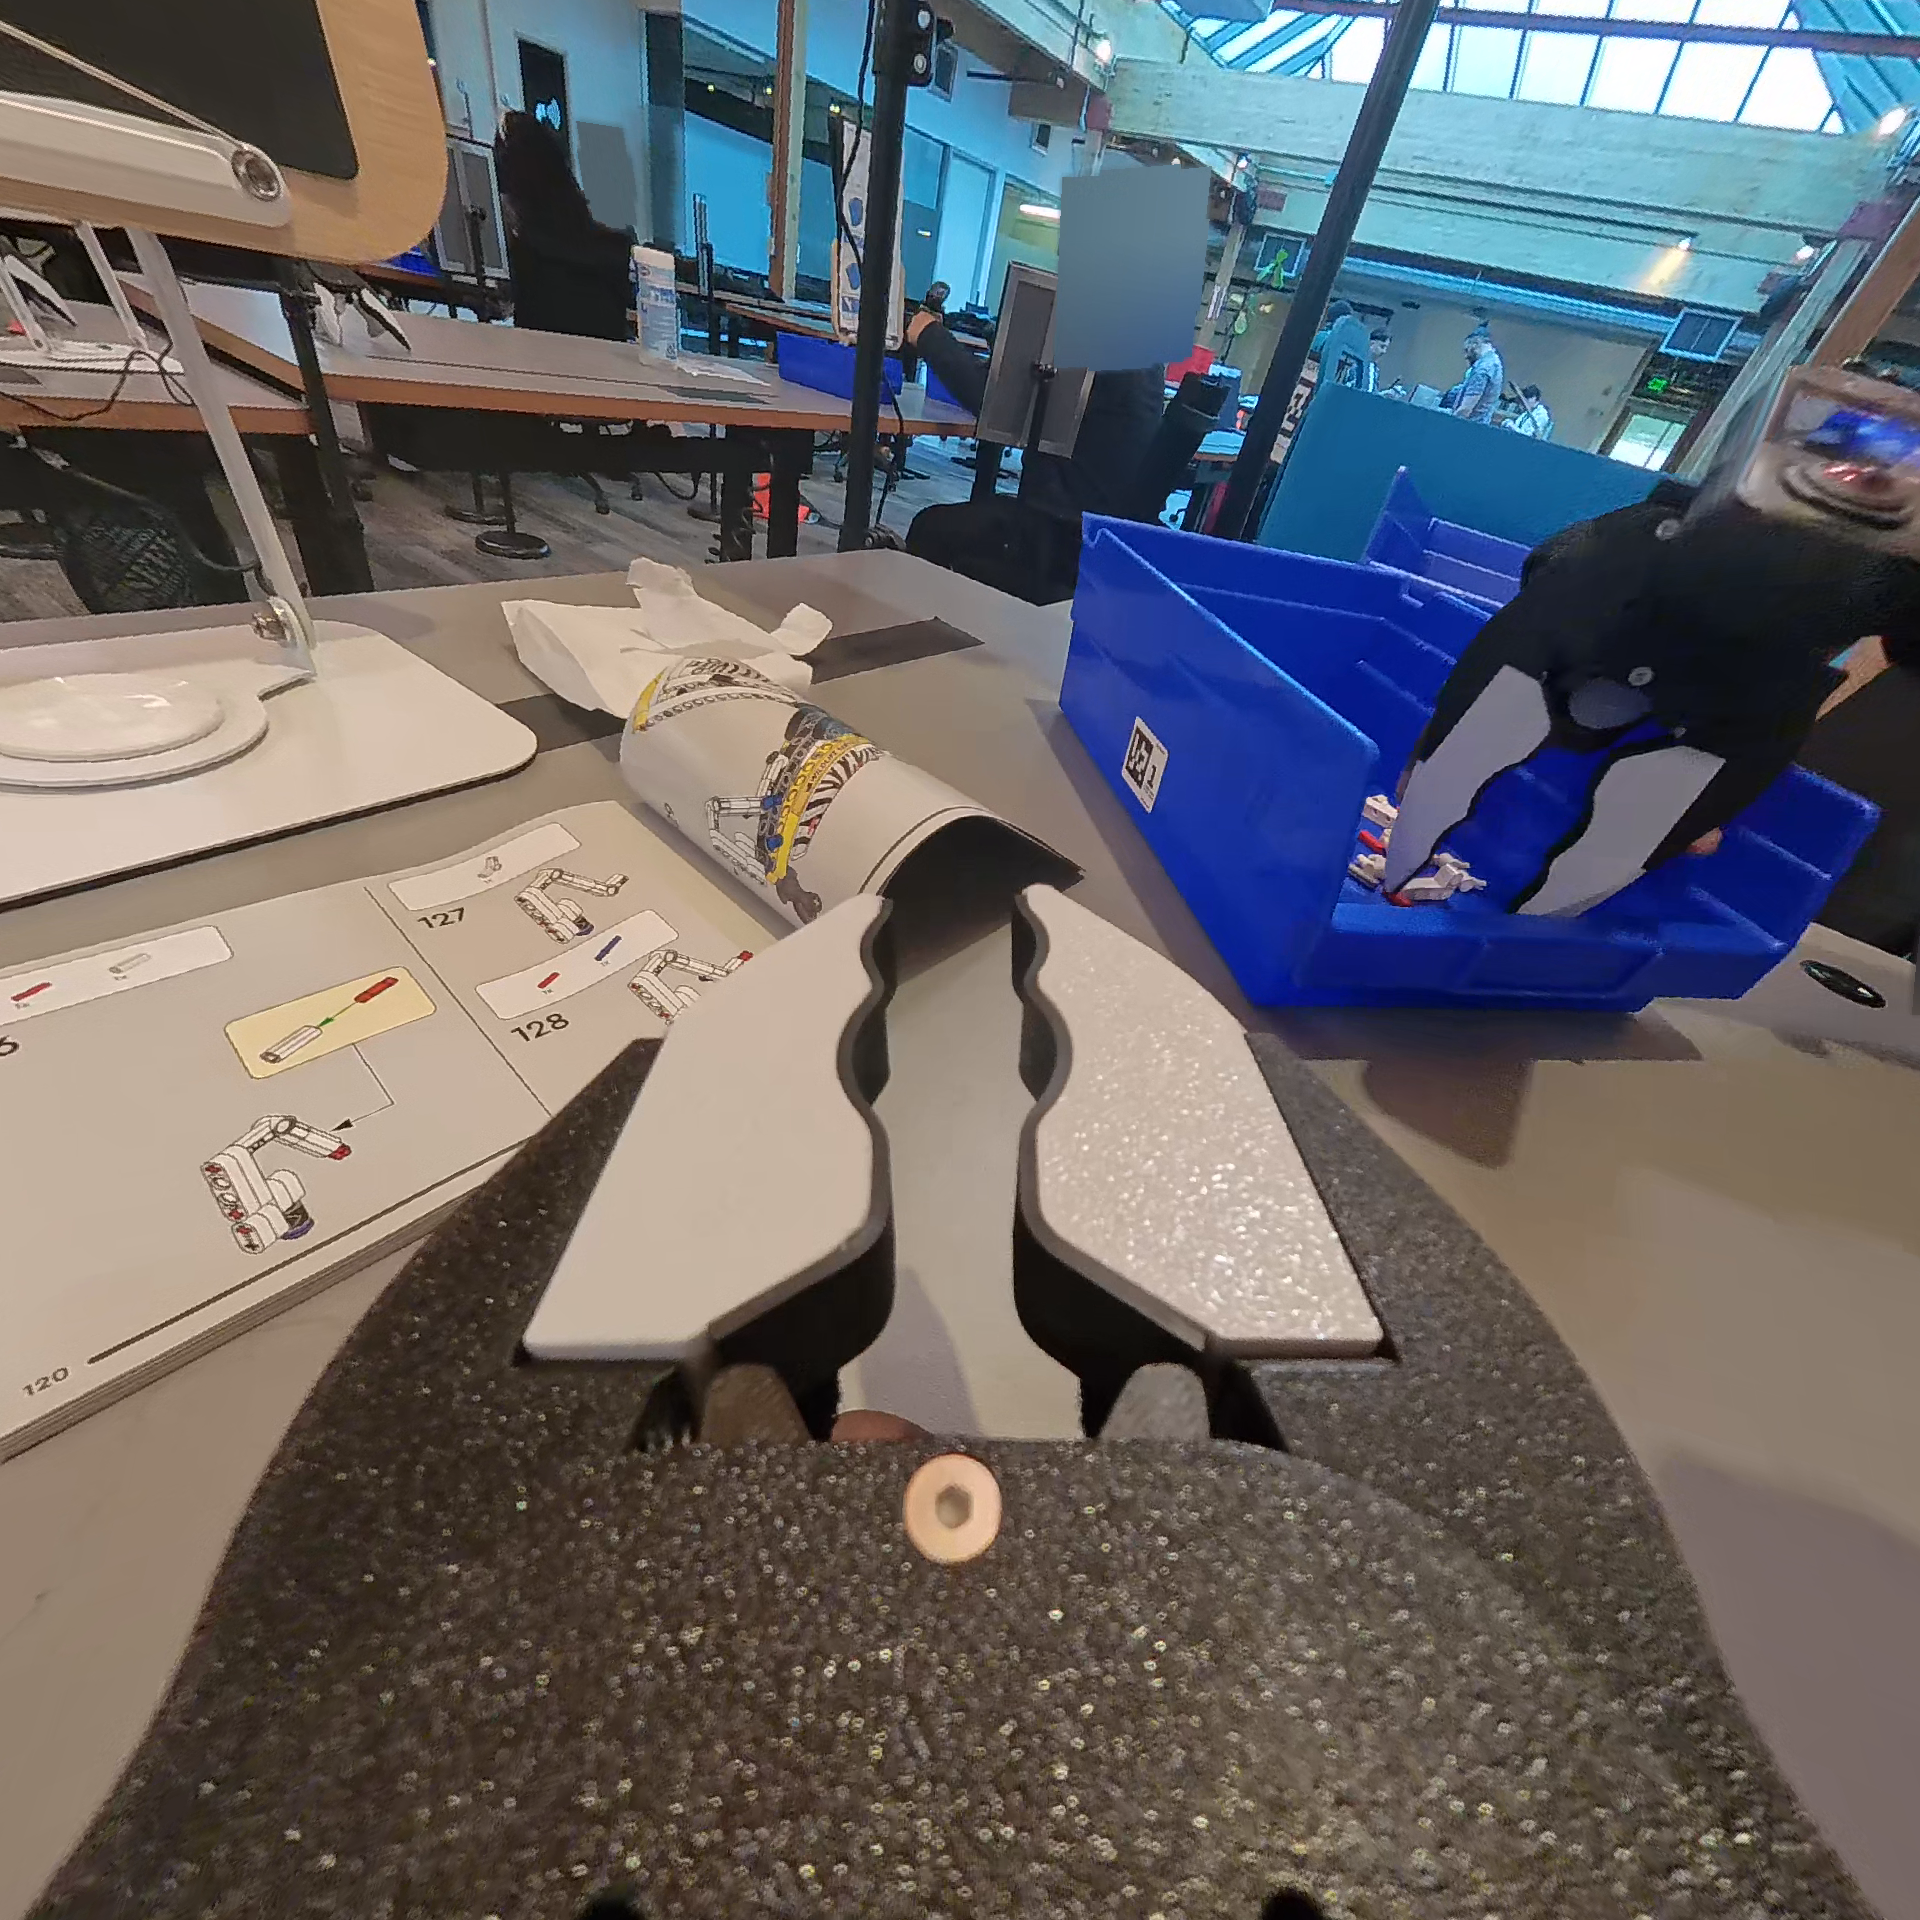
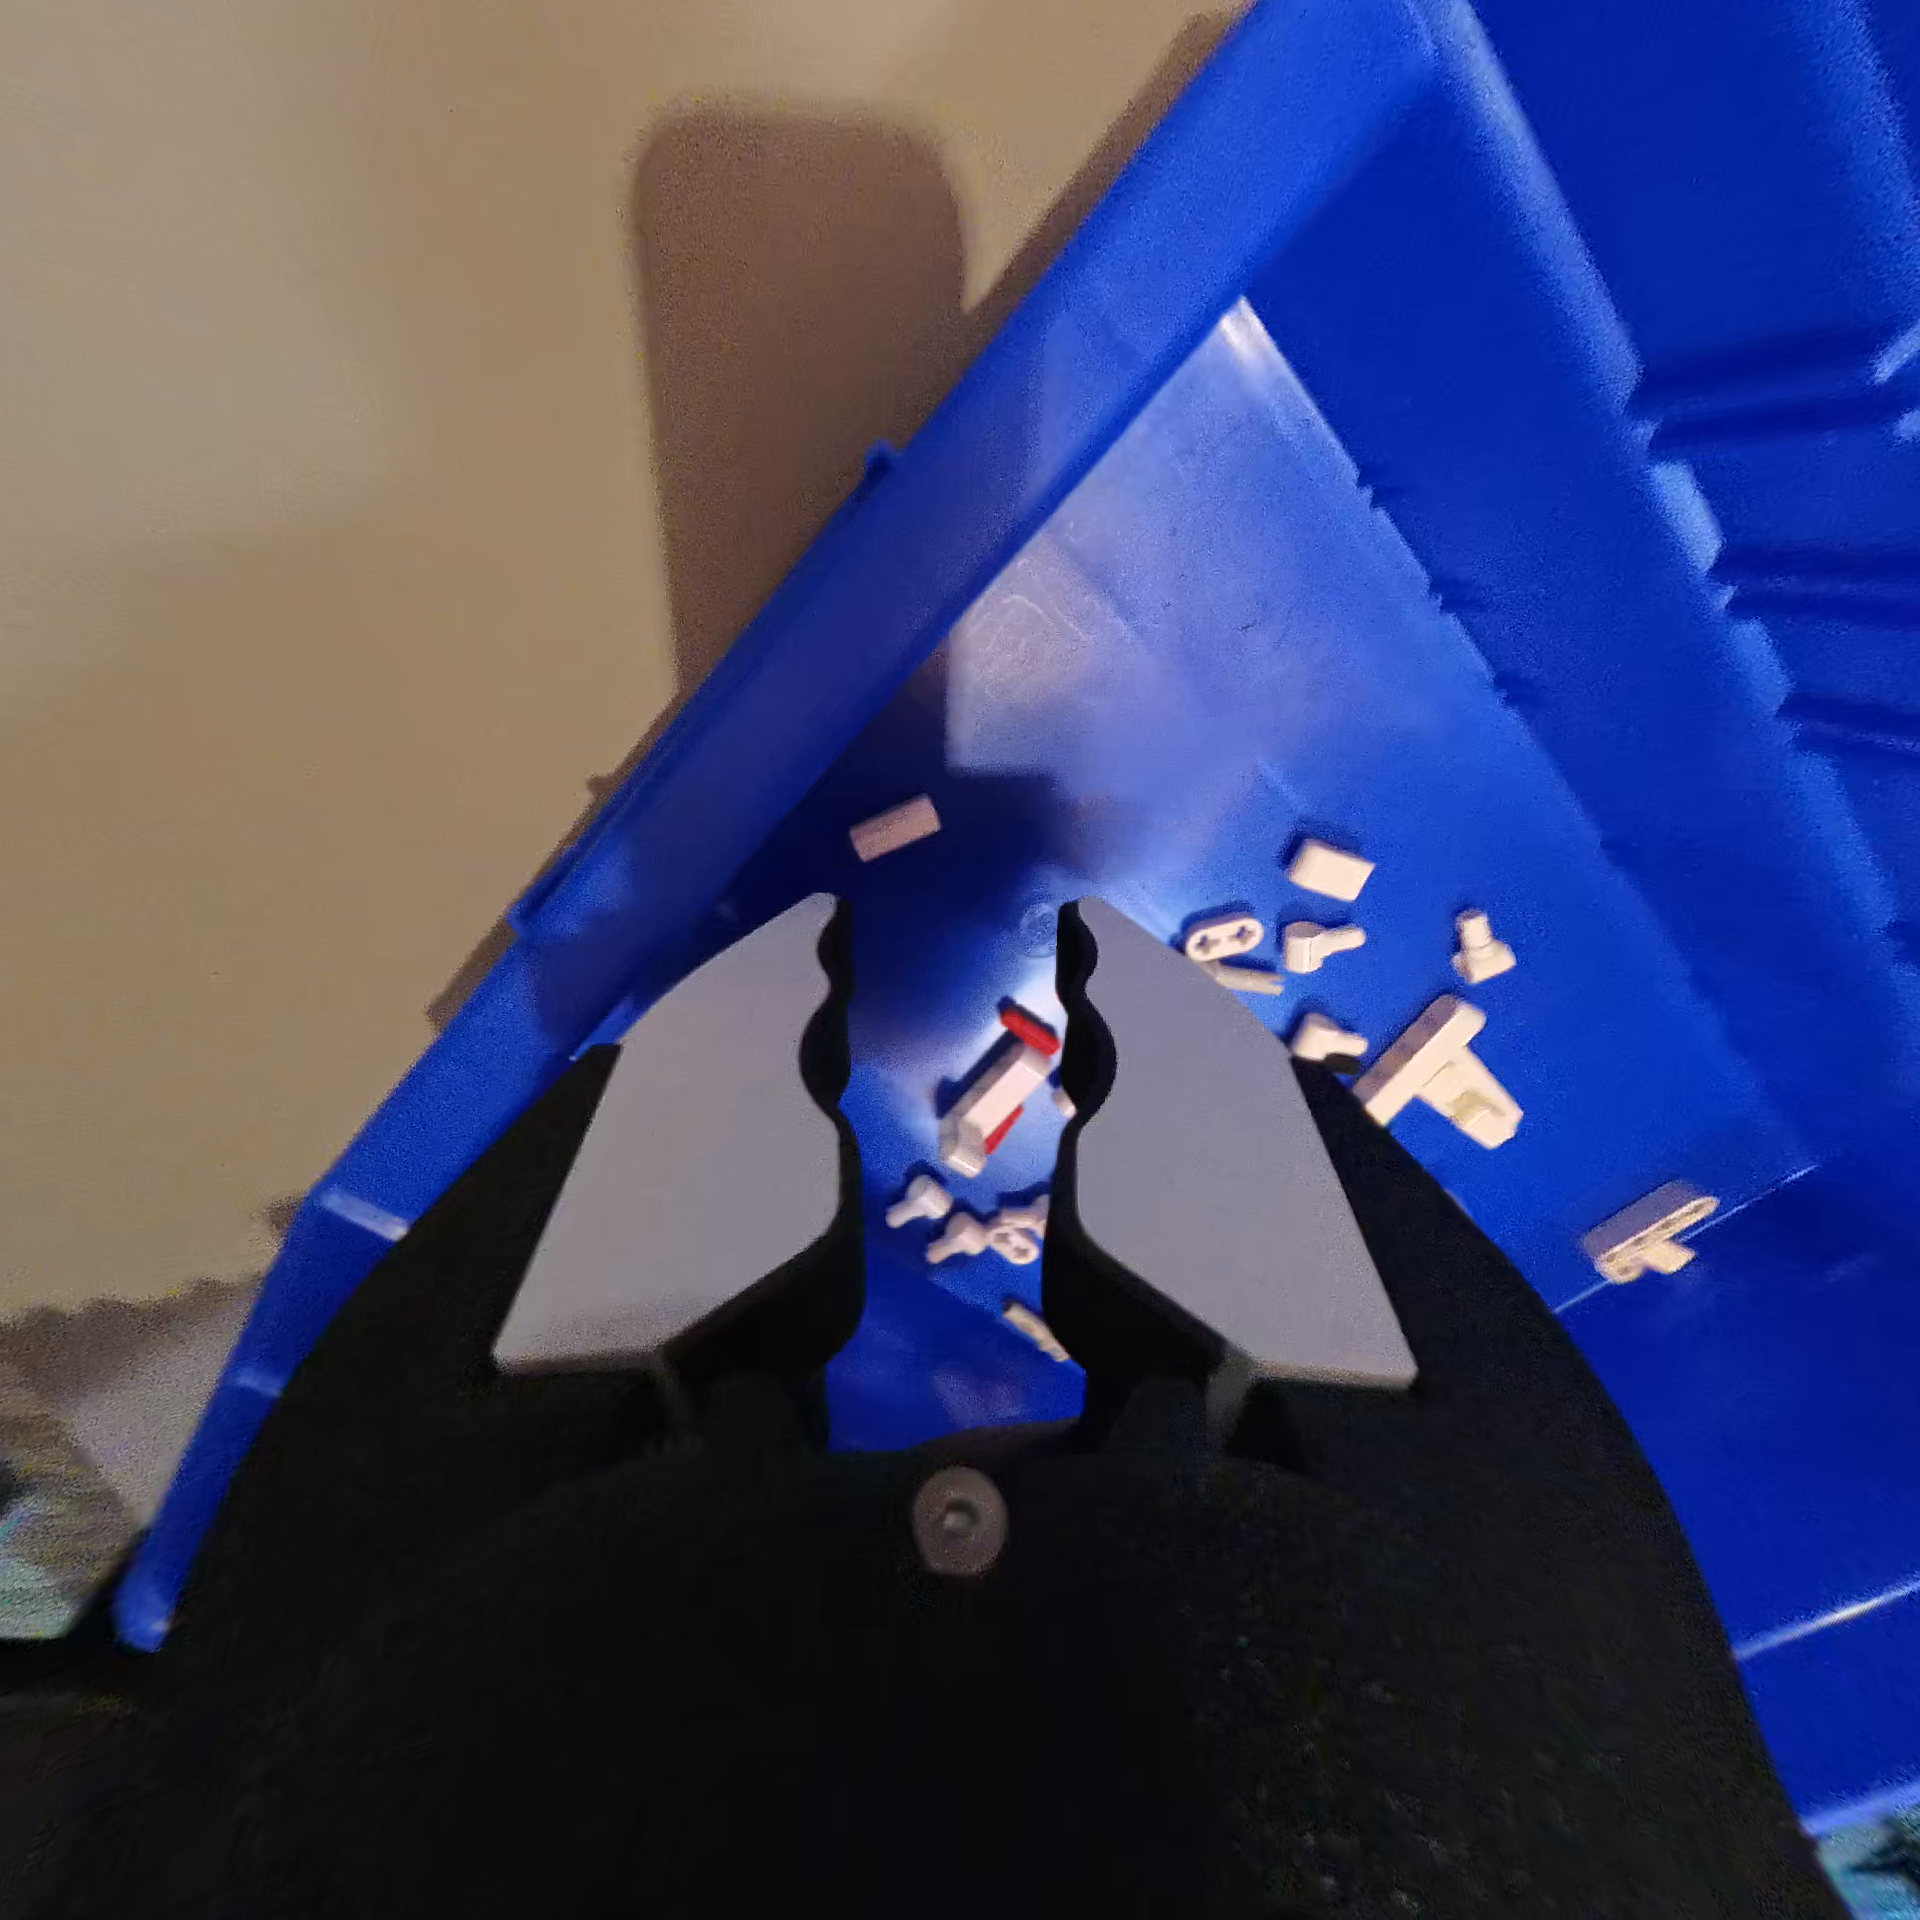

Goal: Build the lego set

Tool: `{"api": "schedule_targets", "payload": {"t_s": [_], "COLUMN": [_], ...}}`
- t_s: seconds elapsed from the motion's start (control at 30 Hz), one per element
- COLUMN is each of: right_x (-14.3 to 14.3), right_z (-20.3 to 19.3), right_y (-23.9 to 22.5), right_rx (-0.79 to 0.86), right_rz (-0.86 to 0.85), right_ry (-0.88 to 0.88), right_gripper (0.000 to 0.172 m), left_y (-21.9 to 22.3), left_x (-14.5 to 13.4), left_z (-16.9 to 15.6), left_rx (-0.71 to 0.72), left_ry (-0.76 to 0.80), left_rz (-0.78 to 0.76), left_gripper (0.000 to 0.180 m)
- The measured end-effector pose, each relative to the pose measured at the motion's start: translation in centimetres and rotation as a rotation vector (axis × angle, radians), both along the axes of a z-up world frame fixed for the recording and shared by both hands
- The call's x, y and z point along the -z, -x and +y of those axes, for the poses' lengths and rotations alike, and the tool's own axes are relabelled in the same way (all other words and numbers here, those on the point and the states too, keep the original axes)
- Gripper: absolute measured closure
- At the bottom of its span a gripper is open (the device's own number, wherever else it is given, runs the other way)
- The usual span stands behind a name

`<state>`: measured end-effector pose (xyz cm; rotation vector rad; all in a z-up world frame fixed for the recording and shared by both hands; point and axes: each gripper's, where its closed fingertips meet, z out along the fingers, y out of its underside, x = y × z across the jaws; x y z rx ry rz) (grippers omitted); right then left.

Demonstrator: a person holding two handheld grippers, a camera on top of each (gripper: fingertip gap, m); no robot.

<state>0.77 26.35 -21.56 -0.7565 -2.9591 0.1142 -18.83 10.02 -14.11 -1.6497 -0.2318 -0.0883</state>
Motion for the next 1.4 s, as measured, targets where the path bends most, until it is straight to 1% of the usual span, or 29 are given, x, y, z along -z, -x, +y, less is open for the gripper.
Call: {"api": "schedule_targets", "payload": {"t_s": [0.07,0.13,0.23,0.33,0.4,0.43,0.53,0.6,0.67,0.8,0.9,0.97,1.07,1.2,1.3,1.4], "right_x": [-0.3,-0.6,0.2,1.0,1.5,1.6,1.6,1.5,0.4,-4.5,-7.0,-7.6,-7.1,-4.1,-1.6,0.6], "right_z": [-0.8,-2.0,-1.8,-2.0,-2.1,-2.2,-2.0,-1.3,-0.8,-1.8,-4.2,-6.7,-11.5,-16.9,-18.9,-18.9], "right_y": [0.1,0.1,-0.2,-0.3,-0.3,-0.4,-0.4,-0.2,0.1,0.8,1.1,1.2,1.3,2.0,3.1,3.5], "right_rx": [-0.068,-0.147,-0.19,-0.231,-0.237,-0.231,-0.207,-0.184,-0.137,-0.013,0.049,0.092,0.104,0.078,0.073,0.079], "right_rz": [0.018,0.041,0.019,0.03,0.031,0.025,0.018,0.033,0.062,0.154,0.215,0.22,0.209,0.192,0.195,0.177], "right_ry": [0.068,0.156,0.166,0.171,0.171,0.191,0.186,0.142,0.109,0.141,0.176,0.219,0.306,0.344,0.322,0.281], "right_gripper": [0.136,0.143,0.141,0.143,0.145,0.155,0.155,0.155,0.156,0.156,0.156,0.156,0.156,0.155,0.155,0.155], "left_y": [0.0,0.0,0.0,0.0,0.0,0.0,0.0,0.0,-0.1,-0.4,-0.8,-1.0,-1.2,-1.2,-1.1,-1.1], "left_x": [0.1,0.1,0.1,0.1,0.1,0.2,0.2,0.2,0.2,0.2,0.3,0.3,0.2,0.2,0.2,0.2], "left_z": [0.1,0.1,0.1,0.1,0.1,0.1,0.1,0.1,0.1,0.2,0.2,0.2,0.1,0.1,0.1,0.1], "left_rx": [0.0,0.001,0.0,0.001,0.001,0.001,0.001,0.004,0.006,0.014,0.025,0.026,0.026,0.027,0.026,0.024], "left_ry": [0.005,0.007,0.007,0.007,0.01,0.012,0.013,0.015,0.018,0.023,0.031,0.032,0.032,0.03,0.03,0.027], "left_rz": [-0.004,-0.005,-0.003,-0.001,-0.002,-0.003,-0.004,-0.002,0.002,0.021,0.045,0.064,0.081,0.078,0.074,0.075], "left_gripper": [0.16,0.159,0.159,0.159,0.159,0.159,0.159,0.158,0.158,0.158,0.158,0.158,0.159,0.159,0.159,0.159]}}
